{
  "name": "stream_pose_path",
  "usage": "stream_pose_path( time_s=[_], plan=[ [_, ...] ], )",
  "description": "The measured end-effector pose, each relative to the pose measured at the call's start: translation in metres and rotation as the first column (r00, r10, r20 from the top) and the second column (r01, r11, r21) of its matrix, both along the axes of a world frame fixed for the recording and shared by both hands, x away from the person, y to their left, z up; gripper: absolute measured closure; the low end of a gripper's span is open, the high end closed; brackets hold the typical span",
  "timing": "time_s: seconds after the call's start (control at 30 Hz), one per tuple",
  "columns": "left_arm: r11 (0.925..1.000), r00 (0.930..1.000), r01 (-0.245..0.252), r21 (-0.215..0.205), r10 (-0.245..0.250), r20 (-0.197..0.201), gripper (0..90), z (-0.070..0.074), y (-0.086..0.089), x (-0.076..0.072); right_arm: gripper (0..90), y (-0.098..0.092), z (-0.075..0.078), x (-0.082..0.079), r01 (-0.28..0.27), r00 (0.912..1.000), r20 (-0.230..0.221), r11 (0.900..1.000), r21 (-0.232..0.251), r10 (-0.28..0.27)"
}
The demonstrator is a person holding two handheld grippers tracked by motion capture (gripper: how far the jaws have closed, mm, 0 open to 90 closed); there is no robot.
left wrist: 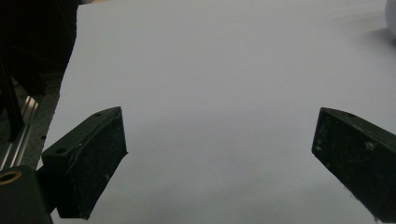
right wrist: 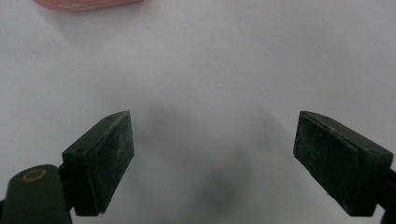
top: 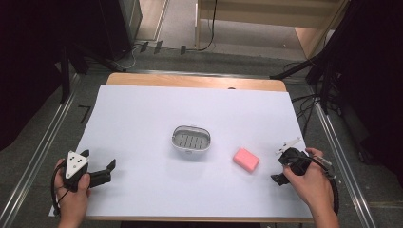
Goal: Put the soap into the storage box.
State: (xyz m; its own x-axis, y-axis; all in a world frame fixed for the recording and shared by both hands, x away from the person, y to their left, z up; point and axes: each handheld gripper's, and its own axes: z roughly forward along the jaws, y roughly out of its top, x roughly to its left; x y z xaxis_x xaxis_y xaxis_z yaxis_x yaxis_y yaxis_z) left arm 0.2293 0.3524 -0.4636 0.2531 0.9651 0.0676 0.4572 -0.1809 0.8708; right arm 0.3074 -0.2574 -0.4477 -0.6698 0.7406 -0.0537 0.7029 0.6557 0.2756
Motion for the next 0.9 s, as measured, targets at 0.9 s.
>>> stream_pose_path(
  time_s=[0.9],
  plan=[
    [1.0000,1.0000,0.000,-0.001,0.000,0.000,3.7,0.000,0.000,0.000,0.0,0.053,0.010,0.021,-0.114,0.9920,-0.060,0.992,-0.045,0.111]
  ],
)
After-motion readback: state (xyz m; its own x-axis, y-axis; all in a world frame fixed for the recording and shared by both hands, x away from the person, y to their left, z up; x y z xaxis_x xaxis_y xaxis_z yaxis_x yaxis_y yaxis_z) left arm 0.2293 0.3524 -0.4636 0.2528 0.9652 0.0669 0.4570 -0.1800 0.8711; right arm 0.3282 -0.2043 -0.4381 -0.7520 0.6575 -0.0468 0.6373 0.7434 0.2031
